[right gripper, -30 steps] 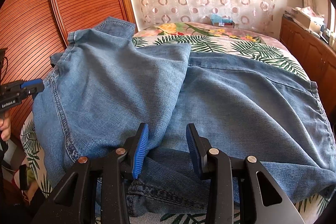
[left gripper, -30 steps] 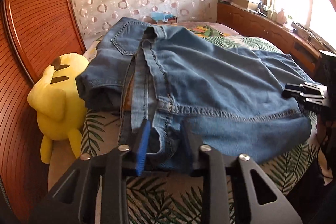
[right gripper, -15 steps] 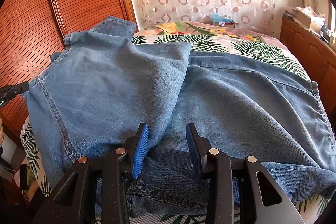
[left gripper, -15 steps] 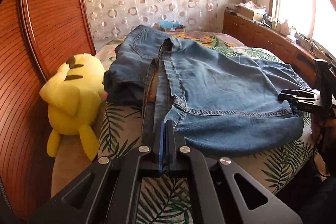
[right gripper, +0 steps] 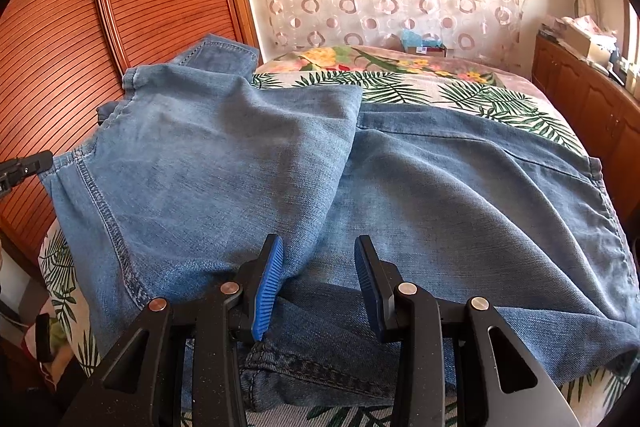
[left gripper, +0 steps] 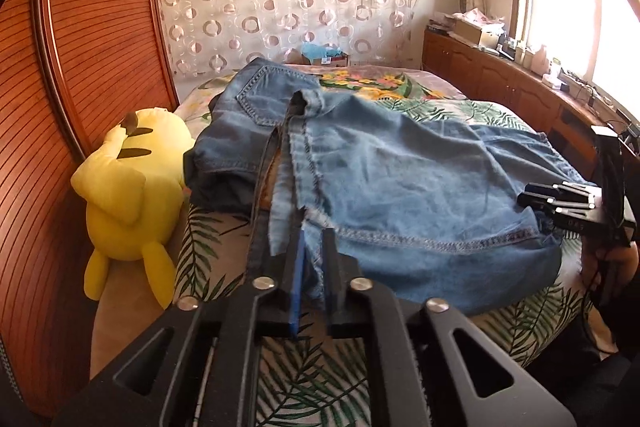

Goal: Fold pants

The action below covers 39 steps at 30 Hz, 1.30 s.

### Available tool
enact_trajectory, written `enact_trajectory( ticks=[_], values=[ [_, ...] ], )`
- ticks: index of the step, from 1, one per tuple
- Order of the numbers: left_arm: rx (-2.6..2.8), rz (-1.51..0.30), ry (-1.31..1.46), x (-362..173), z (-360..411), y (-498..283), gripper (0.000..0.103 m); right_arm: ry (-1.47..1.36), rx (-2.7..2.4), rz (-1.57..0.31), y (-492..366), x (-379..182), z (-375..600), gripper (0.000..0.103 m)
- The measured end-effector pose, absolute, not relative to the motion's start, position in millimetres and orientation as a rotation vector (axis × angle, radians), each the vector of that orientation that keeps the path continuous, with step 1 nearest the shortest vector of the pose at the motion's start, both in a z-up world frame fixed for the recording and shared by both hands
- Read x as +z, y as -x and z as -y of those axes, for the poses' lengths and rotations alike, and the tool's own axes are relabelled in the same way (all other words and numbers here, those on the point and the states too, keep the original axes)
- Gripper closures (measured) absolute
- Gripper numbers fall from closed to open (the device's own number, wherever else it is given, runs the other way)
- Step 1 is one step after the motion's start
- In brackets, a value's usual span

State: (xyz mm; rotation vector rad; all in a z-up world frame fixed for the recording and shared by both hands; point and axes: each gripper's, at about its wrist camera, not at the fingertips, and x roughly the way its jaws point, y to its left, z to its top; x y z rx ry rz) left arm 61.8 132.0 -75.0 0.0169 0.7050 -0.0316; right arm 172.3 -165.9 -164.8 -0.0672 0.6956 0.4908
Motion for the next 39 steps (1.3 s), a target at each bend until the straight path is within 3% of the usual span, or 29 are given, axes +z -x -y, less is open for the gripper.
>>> enact_trajectory(
  ticks=[4,6,8,9,10,19,23,39],
  values=[
    [-0.067,-0.679,-0.005,-66,-121,-64,0.056,0.076,0.491,-0.689,-169,-163,167,0.064],
    [-0.077,-0.674,-0.013,-63,-114,-66,0.053,0.067,0.495,-0.696,-168,-162,171,0.064],
    [-0.078,-0.667,-0.027,-60,-105,-68,0.037,0.065,0.480,-0.680,-163,-158,175,0.064],
    [-0.085,-0.659,-0.028,-59,-102,-69,0.024,0.064,0.473,-0.671,-160,-156,179,0.064],
    [-0.098,-0.651,-0.027,-58,-97,-69,0.020,0.059,0.466,-0.666,-157,-154,183,0.064],
    [-0.165,-0.649,-0.050,-63,-57,-81,0.020,0.063,0.349,-0.623,-132,-137,233,0.064],
    [-0.186,-0.670,-0.058,-71,-42,-87,0.020,0.066,0.268,-0.615,-123,-135,261,0.054],
    [-0.240,-0.729,-0.064,-95,-14,-92,0.020,-0.003,0.026,-0.745,-134,-154,344,0.053]
  ],
)
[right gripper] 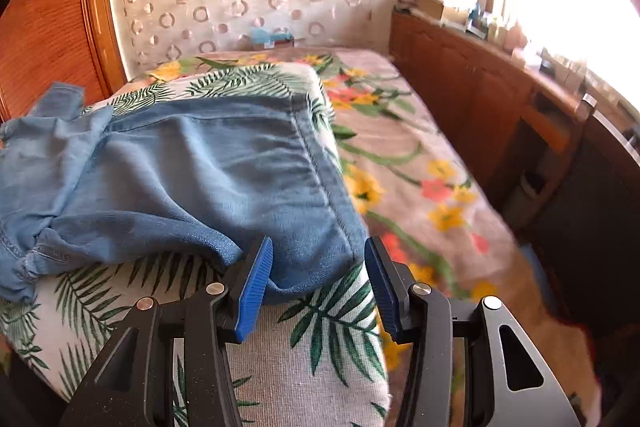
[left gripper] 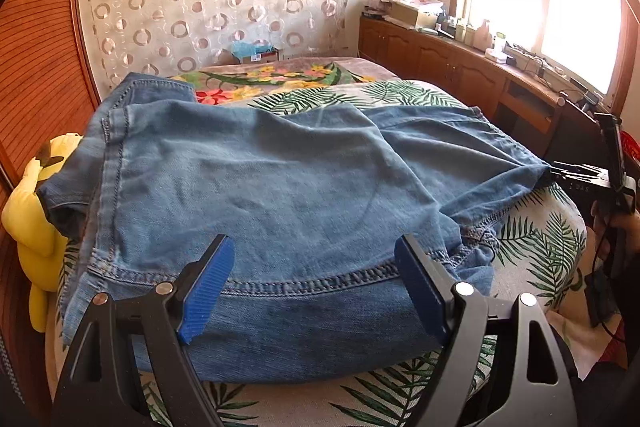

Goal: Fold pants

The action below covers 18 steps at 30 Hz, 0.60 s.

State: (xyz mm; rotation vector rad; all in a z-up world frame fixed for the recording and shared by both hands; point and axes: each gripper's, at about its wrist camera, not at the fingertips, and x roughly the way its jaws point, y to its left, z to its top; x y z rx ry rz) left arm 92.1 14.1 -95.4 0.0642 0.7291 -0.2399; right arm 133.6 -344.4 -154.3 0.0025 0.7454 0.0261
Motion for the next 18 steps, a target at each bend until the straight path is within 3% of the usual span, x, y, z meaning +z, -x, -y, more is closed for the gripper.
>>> enact_trajectory(
  ticks=[6,8,10,18],
  values=[
    [-0.241,-0.737,-0.068,-98,-14,-89,0.020,0.003,-0.030,-0.749,-137,-154,343,0.053],
    [-0.240,-0.738,-0.068,-98,-14,-88,0.020,-0.002,-0.036,-0.739,-139,-152,341,0.080],
    [-0.237,-0.737,-0.066,-98,-15,-87,0.020,-0.006,-0.008,-0.737,-138,-151,338,0.089],
    [-0.216,-0.707,-0.033,-88,-34,-79,0.020,0.056,0.018,-0.586,-132,-102,316,0.090]
  ],
)
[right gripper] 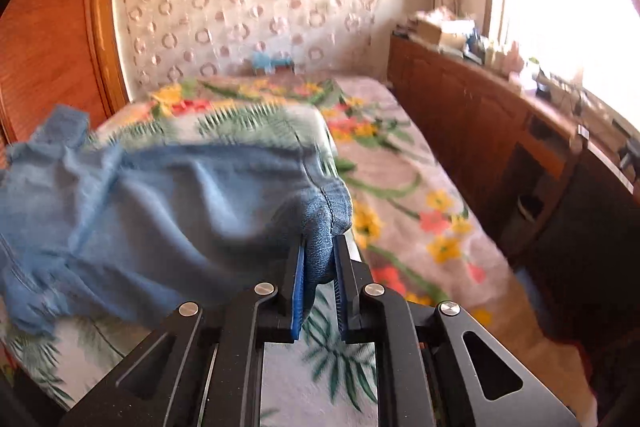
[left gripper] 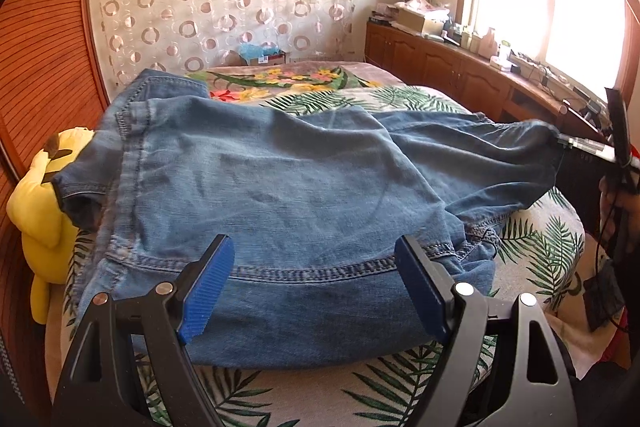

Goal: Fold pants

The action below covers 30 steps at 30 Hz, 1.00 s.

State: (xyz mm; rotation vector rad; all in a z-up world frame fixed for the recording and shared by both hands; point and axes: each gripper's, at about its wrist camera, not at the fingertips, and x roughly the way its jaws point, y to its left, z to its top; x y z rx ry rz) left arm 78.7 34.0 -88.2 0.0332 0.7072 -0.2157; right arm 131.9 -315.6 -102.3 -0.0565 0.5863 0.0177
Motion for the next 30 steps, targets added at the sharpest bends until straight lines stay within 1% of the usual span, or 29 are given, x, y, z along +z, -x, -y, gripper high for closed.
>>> enact_trajectory(
  ticks=[7,11,13,17,22,23,24,26,28,30],
  values=[
    [-0.182,-0.674,-0.016,-73,-58,-67,0.020,0.138,0.198,-0.460,-136,-33,244,0.090],
    [-0.154,-0.650,-0.008,-63,-74,-57,0.020,0.190,0.349,-0.409,-137,-2,182,0.090],
    [-0.123,-0.623,0.010,-56,-84,-50,0.020,0.239,0.421,-0.375,-132,9,149,0.090],
    [-0.095,-0.599,0.019,-47,-100,-43,0.020,0.250,0.604,-0.361,-124,27,93,0.090],
    [-0.073,-0.599,0.021,-47,-114,-42,0.020,0.310,0.675,-0.370,-119,26,52,0.090],
    [-0.071,-0.601,0.024,-49,-116,-43,0.020,0.315,0.677,-0.385,-120,23,51,0.085],
    [-0.070,-0.603,0.027,-50,-116,-44,0.020,0.309,0.698,-0.410,-121,20,51,0.082],
    [-0.069,-0.612,0.030,-54,-118,-46,0.020,0.317,0.698,-0.423,-124,19,56,0.074],
    [-0.073,-0.622,0.031,-58,-117,-49,0.020,0.318,0.678,-0.433,-132,17,64,0.070],
    [-0.081,-0.629,0.027,-61,-113,-53,0.020,0.307,0.676,-0.452,-151,22,68,0.068]
  ],
)
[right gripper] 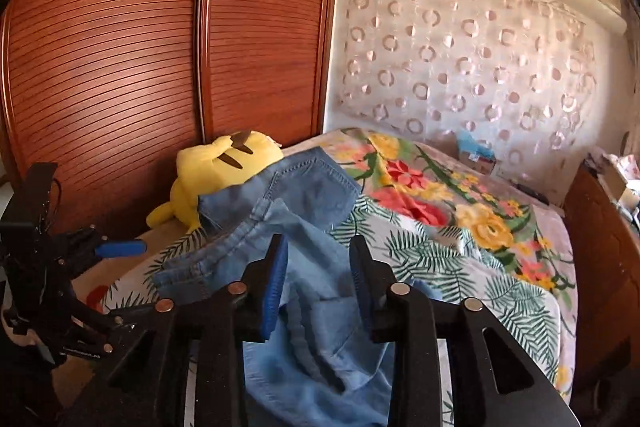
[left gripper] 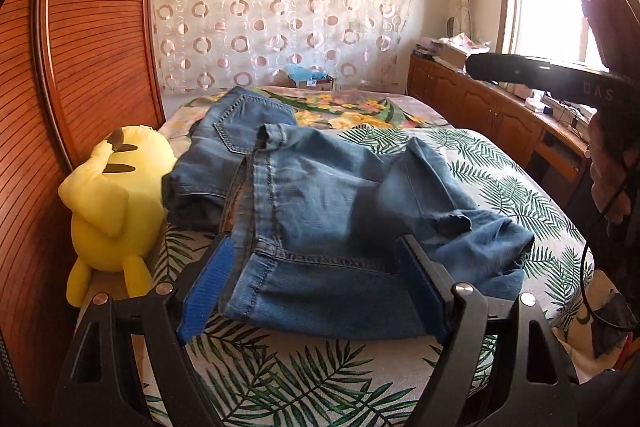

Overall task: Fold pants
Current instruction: 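Open the right tool and reposition both tools over the jeans, then grasp the jeans' seam with the left tool while the right tool grasps the leg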

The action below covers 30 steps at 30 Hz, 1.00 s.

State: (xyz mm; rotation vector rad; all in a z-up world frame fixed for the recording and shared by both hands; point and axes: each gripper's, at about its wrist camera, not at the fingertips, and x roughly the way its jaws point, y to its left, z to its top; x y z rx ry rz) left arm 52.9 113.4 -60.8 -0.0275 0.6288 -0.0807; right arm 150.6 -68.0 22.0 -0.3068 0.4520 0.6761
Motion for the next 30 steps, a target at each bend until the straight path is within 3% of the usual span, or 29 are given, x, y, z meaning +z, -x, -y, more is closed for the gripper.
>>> enact_trajectory(
  ticks=[13,17,22,28,30],
  values=[
    [-0.169,-0.718,-0.018,-98,-86,-68,0.021,0.281,0.599,-0.700,-191,-48,60,0.067],
    [-0.158,-0.749,-0.019,-110,-87,-74,0.031,0.266,0.570,-0.768,-198,-64,54,0.067],
    [-0.149,-0.753,-0.027,-116,-85,-76,0.053,0.186,0.567,-0.831,-196,-71,50,0.067],
    [-0.156,-0.708,-0.035,-110,-84,-73,0.071,0.116,0.597,-0.844,-192,-60,42,0.067],
    [-0.169,-0.697,-0.048,-107,-81,-73,0.076,0.148,0.616,-0.839,-190,-58,34,0.081]
  ],
)
